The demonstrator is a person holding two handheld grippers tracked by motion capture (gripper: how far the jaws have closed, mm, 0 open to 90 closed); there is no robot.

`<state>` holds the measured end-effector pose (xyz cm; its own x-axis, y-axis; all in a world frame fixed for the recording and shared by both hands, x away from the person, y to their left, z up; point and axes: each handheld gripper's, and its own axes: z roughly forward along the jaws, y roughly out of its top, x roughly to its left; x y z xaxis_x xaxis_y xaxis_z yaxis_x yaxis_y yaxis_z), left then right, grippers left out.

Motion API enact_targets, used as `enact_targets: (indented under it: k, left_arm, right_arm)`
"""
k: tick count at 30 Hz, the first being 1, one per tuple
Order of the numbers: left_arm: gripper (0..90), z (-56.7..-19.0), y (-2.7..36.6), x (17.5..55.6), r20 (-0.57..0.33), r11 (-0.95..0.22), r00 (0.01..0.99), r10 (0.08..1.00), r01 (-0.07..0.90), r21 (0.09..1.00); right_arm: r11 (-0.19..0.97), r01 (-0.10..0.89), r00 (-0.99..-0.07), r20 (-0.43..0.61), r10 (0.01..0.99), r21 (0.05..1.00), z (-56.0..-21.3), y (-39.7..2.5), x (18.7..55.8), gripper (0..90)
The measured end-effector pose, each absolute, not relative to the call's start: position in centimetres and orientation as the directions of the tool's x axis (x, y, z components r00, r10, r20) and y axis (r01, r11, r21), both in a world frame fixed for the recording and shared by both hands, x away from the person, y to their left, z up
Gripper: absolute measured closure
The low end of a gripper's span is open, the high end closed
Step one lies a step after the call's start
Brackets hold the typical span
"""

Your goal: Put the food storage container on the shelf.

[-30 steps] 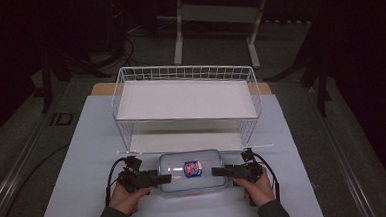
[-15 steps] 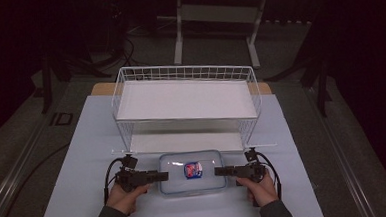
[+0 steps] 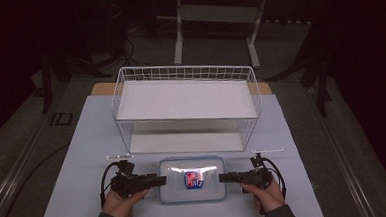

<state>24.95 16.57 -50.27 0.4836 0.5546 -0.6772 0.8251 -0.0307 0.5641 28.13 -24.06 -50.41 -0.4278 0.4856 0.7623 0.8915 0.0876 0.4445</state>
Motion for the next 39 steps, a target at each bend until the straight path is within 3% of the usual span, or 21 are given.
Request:
enact_targets:
  k: [39]
  left_arm:
    - [52.9, -46.7, 16.9, 24.3, -0.615, -0.009, 0.545, 0.57, 0.752, 0.659]
  right_arm:
    - [0.079, 0.817, -0.535, 0.699, 0.475, 0.571, -46.8, -23.7, 27.1, 53.3]
